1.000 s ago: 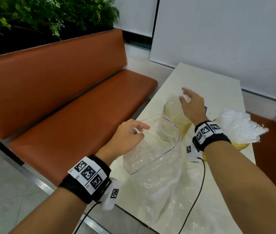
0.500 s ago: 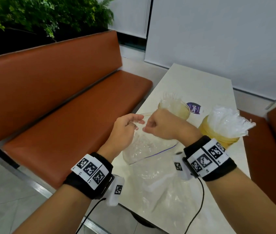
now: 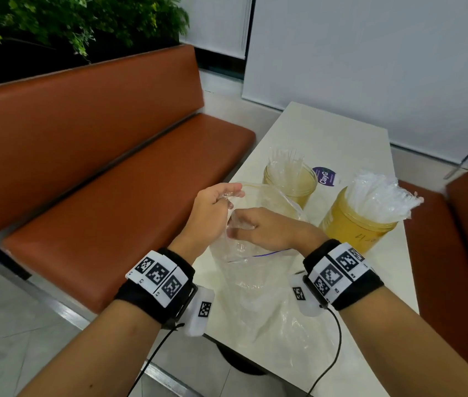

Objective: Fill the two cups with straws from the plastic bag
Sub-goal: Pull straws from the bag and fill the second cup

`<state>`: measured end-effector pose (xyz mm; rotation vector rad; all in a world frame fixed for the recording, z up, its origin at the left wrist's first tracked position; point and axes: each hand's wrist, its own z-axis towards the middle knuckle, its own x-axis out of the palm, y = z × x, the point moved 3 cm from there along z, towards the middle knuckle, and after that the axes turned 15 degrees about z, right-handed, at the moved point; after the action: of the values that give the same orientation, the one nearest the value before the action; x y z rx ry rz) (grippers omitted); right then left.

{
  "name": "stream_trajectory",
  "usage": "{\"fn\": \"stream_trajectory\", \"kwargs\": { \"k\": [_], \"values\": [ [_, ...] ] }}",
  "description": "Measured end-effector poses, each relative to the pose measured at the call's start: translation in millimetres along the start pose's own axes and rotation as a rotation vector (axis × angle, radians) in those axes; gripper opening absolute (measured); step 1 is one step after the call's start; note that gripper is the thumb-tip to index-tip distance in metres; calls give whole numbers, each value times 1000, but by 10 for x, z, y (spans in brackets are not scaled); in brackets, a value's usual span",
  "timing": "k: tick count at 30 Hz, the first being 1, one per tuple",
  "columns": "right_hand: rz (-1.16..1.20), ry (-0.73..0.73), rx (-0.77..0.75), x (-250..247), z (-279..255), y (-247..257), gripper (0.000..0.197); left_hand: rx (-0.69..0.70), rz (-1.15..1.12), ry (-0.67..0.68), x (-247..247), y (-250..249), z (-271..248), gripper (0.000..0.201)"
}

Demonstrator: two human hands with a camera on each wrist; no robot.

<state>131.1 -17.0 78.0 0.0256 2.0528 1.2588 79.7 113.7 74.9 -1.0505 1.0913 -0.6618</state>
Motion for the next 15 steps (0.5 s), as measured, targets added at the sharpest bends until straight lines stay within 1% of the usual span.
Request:
{"fn": "stream_trajectory", "kwargs": {
  "k": [2, 3, 6, 8, 9, 11, 13, 15],
  "values": [
    [65, -68, -72, -30, -26, 31, 20, -5, -13, -4, -4, 13, -4, 50],
    [82, -113, -115, -49, -43, 57, 17, -8, -22, -2, -7, 13, -11, 49],
    [140, -261, -266, -119, -80, 127, 20, -23, -67, 3, -19, -39, -69, 42],
    [182, -354, -304, -168, -93, 174, 19, -45, -100, 17, -29, -88, -129, 34],
    [190, -395, -311, -190, -99, 199, 18, -54, -107, 41, -30, -105, -165, 33],
    [205, -467, -346, -224, -109, 260, 13, -18, -86, 103, -27, -112, -224, 43],
    [228, -519, -374, -256, -127, 344, 11, 46, -13, 144, -25, -99, -240, 53],
    [218, -561, -391, -295, -142, 447, 11, 60, 82, 181, -23, -72, -217, 60]
  ]
}}
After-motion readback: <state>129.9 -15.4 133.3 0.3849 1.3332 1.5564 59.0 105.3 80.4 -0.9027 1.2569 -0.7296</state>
